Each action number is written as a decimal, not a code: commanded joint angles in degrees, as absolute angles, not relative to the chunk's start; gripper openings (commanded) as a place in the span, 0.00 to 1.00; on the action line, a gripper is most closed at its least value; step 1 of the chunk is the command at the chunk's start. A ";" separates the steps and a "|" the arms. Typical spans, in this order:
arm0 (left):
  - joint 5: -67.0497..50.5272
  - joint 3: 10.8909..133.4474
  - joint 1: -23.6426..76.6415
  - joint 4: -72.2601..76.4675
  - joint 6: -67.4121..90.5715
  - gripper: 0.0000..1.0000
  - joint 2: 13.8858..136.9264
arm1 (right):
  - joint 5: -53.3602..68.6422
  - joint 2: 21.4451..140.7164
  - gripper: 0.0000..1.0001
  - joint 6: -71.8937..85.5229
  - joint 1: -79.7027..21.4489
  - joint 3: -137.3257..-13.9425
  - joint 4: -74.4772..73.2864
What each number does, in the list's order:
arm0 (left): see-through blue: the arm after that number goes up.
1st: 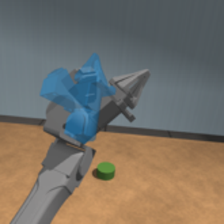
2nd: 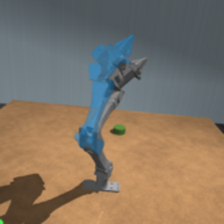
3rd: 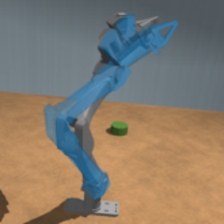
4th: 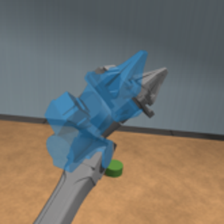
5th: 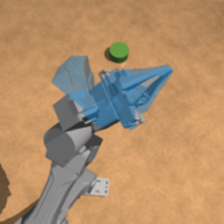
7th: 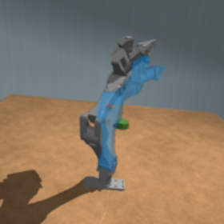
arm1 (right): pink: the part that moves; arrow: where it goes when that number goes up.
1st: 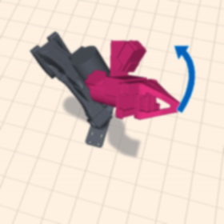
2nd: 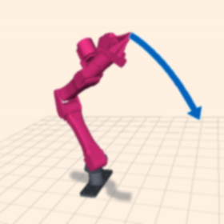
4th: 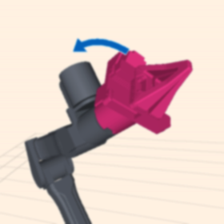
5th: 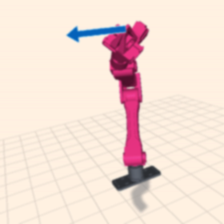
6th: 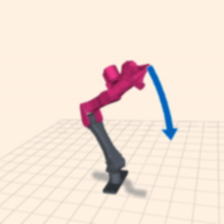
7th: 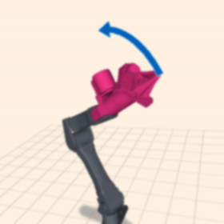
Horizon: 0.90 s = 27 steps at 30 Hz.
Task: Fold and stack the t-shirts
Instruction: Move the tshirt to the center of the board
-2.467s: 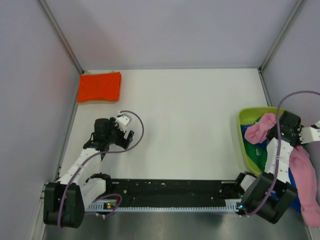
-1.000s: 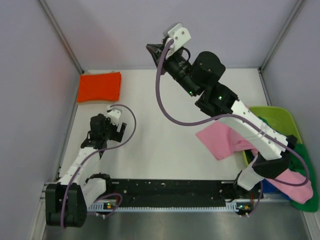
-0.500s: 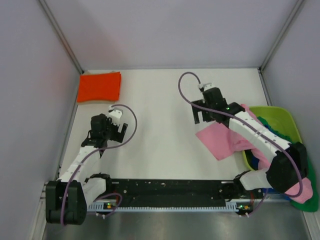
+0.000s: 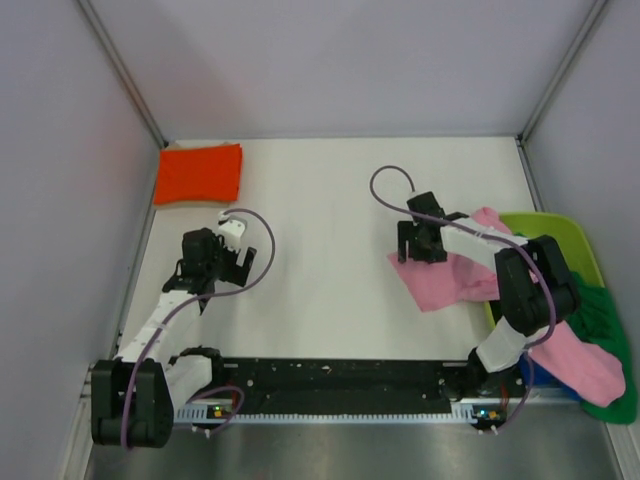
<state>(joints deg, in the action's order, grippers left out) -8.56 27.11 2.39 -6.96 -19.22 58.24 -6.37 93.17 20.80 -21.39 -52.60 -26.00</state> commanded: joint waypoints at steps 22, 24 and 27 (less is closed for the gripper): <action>-8.17 28.48 2.20 -4.75 -19.86 0.97 56.69 | -8.44 90.55 0.00 17.33 -21.74 -73.67 -33.05; -8.61 28.56 2.20 -4.75 -19.95 0.97 56.78 | -5.99 85.89 0.00 15.30 -14.45 -70.59 -33.05; -9.40 28.65 2.20 -4.83 -19.95 0.97 56.78 | 3.76 82.71 0.00 20.19 3.62 -75.64 -31.56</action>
<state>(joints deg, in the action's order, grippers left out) -8.12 27.11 2.39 -6.94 -19.57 57.87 -4.38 87.88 17.47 -15.11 -71.61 -33.54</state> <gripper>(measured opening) 0.971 0.011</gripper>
